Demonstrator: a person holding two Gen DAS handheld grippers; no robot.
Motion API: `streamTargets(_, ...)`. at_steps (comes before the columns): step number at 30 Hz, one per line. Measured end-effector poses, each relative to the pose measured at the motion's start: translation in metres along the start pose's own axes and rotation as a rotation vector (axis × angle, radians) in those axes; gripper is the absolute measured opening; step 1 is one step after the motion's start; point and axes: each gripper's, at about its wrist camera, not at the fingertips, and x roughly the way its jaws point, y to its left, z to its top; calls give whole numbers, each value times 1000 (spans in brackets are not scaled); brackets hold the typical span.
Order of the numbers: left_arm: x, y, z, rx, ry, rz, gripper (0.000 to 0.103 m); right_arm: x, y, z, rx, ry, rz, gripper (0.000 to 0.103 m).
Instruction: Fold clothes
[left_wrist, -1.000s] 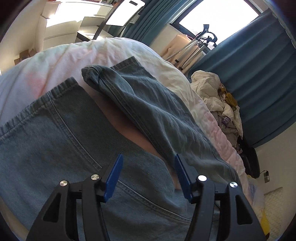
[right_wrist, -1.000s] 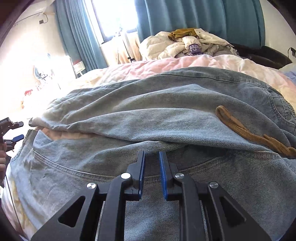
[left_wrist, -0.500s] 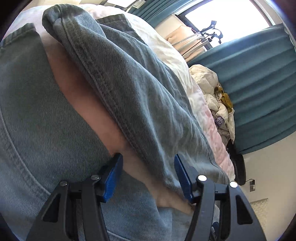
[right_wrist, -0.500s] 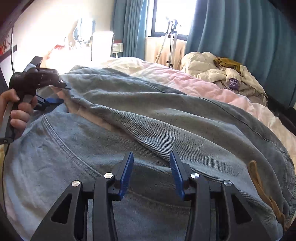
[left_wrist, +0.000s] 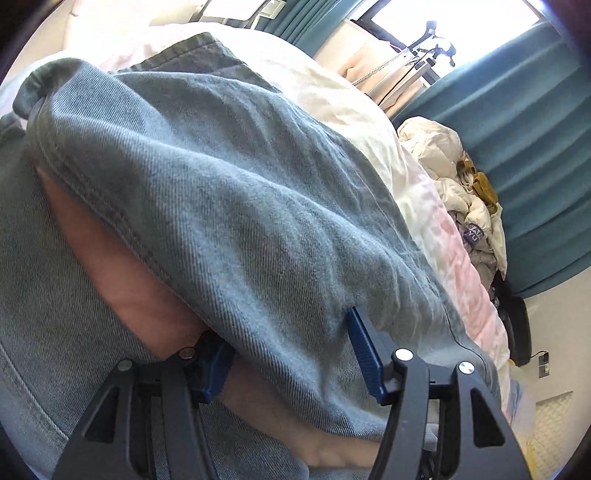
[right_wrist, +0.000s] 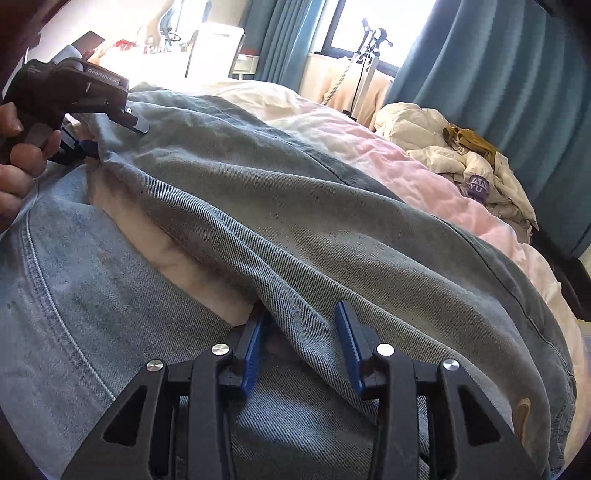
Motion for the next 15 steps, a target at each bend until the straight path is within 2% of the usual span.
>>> streamTargets(2, 1, -9, 1, 49, -11, 28, 59, 0, 1, -1, -3, 0, -14, 28)
streamTargets(3, 1, -13, 1, 75, -18, 47, 57, -1, 1, -1, -2, 0, -18, 18)
streamTargets(4, 1, -15, 2, 86, -24, 62, 51, -2, 1, -1, 1, 1, -18, 14)
streamTargets(6, 1, -16, 3, 97, -33, 82, 42, -4, 1, 0, 3, 2, -22, 11)
streamTargets(8, -2, -14, 4, 112, -42, 87, 27, -7, 4, 0, -9, -1, -32, 9)
streamTargets(11, -5, -11, 6, 116, -35, 67, 11, -11, 5, 1, -21, -6, -40, 7)
streamTargets(15, -14, -14, 2, 152, -48, 75, 7, -20, 2, 3, -12, -27, -40, 4)
